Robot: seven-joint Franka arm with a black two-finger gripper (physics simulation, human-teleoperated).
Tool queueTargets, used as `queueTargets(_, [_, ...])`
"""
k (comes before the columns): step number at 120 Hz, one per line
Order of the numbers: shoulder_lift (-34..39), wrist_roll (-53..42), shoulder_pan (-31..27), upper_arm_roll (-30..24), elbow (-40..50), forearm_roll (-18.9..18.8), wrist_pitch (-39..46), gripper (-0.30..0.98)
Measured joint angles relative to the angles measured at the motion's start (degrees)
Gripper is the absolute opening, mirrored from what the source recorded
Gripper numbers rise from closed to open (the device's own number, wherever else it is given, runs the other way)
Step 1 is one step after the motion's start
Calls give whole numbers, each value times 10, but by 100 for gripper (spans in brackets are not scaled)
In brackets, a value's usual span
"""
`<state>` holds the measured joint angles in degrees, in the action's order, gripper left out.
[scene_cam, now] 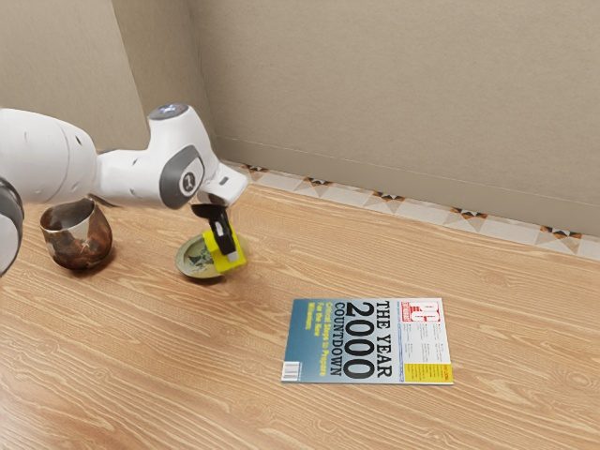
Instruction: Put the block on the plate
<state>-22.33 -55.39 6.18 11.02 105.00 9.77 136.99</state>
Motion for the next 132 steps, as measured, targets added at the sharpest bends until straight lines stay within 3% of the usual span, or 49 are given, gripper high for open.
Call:
queueTargets(17, [-54, -1, -35, -3, -68, -3, -15, 42])
queueTargets(68, [-132, -4, -76, -2, -152, -2, -29, 42])
queueTargets(89, [-137, -7, -76, -2, -167, -1, -32, 56])
queueTargets(101, [-118, -8, -69, -3, -179, -1, -44, 60])
queueTargets(114, [-49, -5, -47, -5, -174, -12, -72, 63])
queueTargets(132, [77, 76, 6, -5, -177, -54, -194, 65])
